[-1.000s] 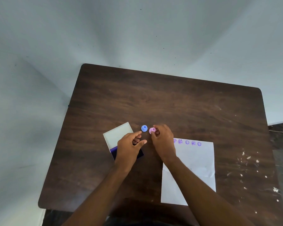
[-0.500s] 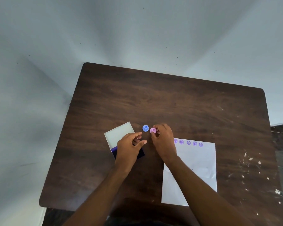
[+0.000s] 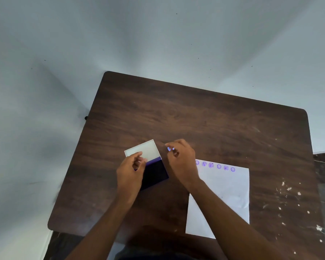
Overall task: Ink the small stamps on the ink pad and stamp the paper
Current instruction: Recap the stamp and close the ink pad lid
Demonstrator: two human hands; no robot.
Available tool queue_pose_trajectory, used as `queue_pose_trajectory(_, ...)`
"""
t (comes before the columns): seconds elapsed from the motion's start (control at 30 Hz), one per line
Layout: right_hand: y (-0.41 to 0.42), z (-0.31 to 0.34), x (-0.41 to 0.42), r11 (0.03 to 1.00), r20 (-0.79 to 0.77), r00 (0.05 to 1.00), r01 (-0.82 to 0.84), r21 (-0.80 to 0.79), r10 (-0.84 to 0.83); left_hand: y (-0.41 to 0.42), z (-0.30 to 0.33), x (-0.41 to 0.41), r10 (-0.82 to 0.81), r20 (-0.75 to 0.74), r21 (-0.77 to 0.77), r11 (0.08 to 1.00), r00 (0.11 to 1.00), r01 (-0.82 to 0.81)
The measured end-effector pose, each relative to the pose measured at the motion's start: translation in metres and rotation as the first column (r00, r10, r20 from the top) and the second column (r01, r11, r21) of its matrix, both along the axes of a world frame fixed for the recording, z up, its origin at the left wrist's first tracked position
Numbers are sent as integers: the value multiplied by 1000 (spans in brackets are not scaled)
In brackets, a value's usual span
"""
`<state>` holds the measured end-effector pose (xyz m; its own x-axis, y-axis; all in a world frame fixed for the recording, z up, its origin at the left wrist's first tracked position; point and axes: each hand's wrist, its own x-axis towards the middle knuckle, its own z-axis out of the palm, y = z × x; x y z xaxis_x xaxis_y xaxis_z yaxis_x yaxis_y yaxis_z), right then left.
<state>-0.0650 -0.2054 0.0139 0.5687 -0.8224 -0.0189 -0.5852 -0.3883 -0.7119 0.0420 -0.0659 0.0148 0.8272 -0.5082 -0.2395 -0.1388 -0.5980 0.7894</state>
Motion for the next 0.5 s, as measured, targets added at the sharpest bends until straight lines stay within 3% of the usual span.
queue_pose_trajectory(0.13,9,4,19,981,-61,986,-144,128,152,32,-9,14,38,-10,65,997,999,-37)
queue_pose_trajectory(0.33,16,-3,36,980,-239,968,-34,195,81,53,-12,20,161,-117,37,987,980,-157)
queue_pose_trajectory(0.5,15,-3,51,977,-363,916,-107,183,169,52,-22,20,244,-271,25,969,931,-247)
